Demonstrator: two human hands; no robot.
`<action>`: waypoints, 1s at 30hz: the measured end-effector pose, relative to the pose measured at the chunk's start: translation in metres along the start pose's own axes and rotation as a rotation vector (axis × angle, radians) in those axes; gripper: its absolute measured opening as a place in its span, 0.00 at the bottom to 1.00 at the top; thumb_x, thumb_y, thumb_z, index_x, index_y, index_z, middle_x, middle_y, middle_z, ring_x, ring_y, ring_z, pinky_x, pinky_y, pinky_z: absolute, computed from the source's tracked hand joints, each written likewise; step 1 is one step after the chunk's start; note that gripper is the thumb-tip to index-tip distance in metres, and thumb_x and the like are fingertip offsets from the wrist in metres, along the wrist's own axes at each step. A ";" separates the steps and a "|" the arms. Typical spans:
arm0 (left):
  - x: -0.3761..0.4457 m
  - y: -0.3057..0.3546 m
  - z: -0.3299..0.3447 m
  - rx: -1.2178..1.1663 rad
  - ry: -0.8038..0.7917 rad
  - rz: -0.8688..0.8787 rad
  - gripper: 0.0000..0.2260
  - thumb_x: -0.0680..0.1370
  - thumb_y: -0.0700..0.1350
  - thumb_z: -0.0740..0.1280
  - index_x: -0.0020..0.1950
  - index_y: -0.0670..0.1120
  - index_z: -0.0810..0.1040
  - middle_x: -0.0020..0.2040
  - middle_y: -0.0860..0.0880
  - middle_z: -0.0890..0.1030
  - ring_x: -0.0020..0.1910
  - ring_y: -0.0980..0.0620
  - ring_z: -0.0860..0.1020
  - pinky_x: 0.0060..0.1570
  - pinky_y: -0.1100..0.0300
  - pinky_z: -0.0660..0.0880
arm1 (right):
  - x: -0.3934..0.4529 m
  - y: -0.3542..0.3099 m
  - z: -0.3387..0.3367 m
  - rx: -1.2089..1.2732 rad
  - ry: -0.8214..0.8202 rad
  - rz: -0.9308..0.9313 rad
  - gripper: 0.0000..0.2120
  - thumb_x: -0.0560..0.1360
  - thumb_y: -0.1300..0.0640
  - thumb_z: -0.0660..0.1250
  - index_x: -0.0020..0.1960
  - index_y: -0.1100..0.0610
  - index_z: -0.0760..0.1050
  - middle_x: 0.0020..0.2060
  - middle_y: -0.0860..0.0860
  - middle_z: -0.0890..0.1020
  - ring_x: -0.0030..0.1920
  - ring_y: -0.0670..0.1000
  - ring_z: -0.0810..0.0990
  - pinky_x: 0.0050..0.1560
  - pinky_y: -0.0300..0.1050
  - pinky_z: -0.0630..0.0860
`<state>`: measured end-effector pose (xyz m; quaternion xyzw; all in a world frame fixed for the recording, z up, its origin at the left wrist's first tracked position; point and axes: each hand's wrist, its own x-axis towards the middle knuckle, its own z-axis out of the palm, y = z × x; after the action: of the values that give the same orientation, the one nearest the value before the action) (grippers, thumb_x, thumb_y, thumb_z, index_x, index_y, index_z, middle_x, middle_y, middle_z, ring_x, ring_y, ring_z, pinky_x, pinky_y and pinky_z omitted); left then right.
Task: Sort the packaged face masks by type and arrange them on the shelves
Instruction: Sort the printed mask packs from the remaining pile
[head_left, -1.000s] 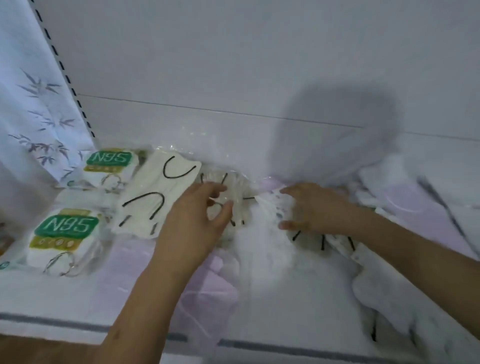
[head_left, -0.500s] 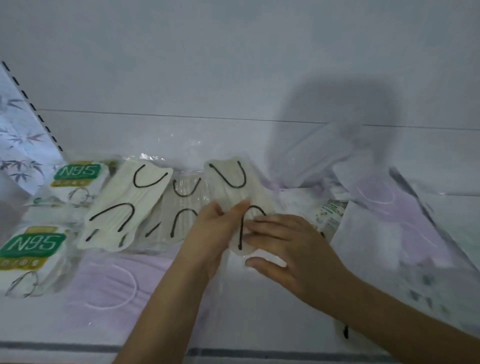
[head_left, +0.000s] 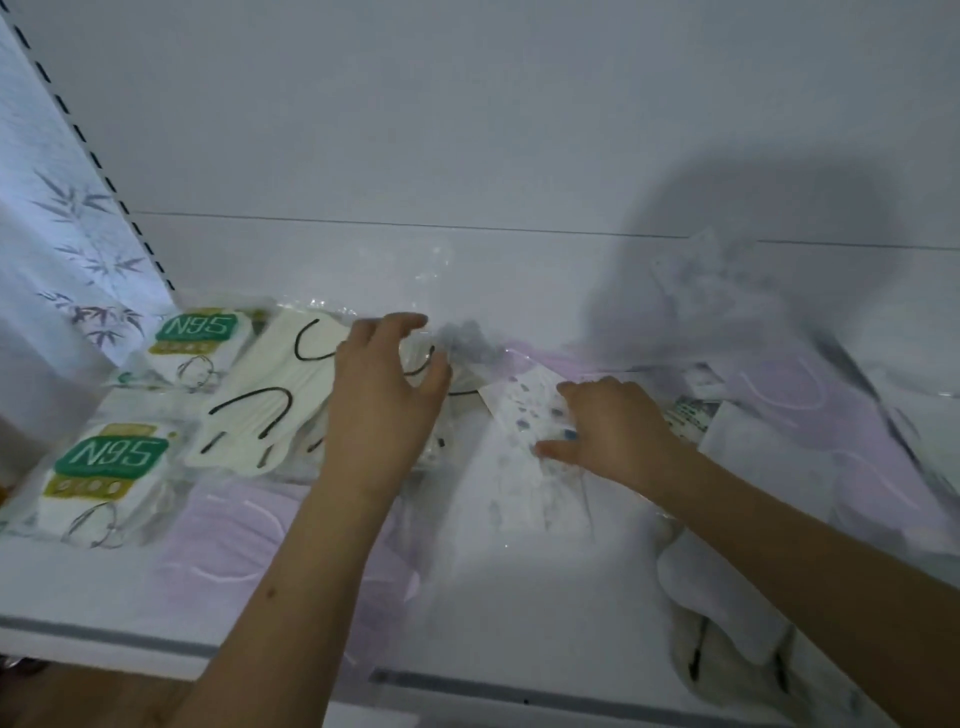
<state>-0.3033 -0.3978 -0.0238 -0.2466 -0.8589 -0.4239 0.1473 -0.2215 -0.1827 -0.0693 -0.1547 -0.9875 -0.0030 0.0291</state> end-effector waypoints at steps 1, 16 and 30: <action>-0.011 0.008 0.005 -0.067 -0.056 0.003 0.13 0.78 0.45 0.70 0.62 0.47 0.80 0.55 0.51 0.80 0.56 0.51 0.78 0.57 0.62 0.71 | 0.006 -0.001 0.001 0.008 0.001 0.003 0.24 0.70 0.32 0.67 0.52 0.52 0.79 0.46 0.50 0.83 0.51 0.52 0.80 0.48 0.44 0.70; -0.015 0.011 -0.009 -0.436 -0.025 -0.449 0.07 0.75 0.45 0.72 0.37 0.48 0.80 0.39 0.43 0.85 0.42 0.43 0.85 0.49 0.40 0.81 | -0.052 -0.021 -0.026 0.348 -0.022 -0.233 0.36 0.71 0.31 0.63 0.73 0.47 0.67 0.71 0.42 0.71 0.71 0.44 0.67 0.72 0.39 0.60; -0.027 -0.016 -0.033 -0.586 -0.127 -0.542 0.05 0.80 0.47 0.69 0.47 0.49 0.83 0.42 0.49 0.87 0.43 0.45 0.87 0.50 0.45 0.82 | -0.031 0.008 -0.104 0.998 0.257 -0.093 0.14 0.81 0.56 0.61 0.37 0.53 0.75 0.25 0.46 0.70 0.27 0.48 0.68 0.28 0.37 0.67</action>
<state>-0.2882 -0.4412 -0.0273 -0.0685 -0.7431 -0.6582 -0.0995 -0.1838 -0.1864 0.0322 -0.0764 -0.8630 0.4483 0.2201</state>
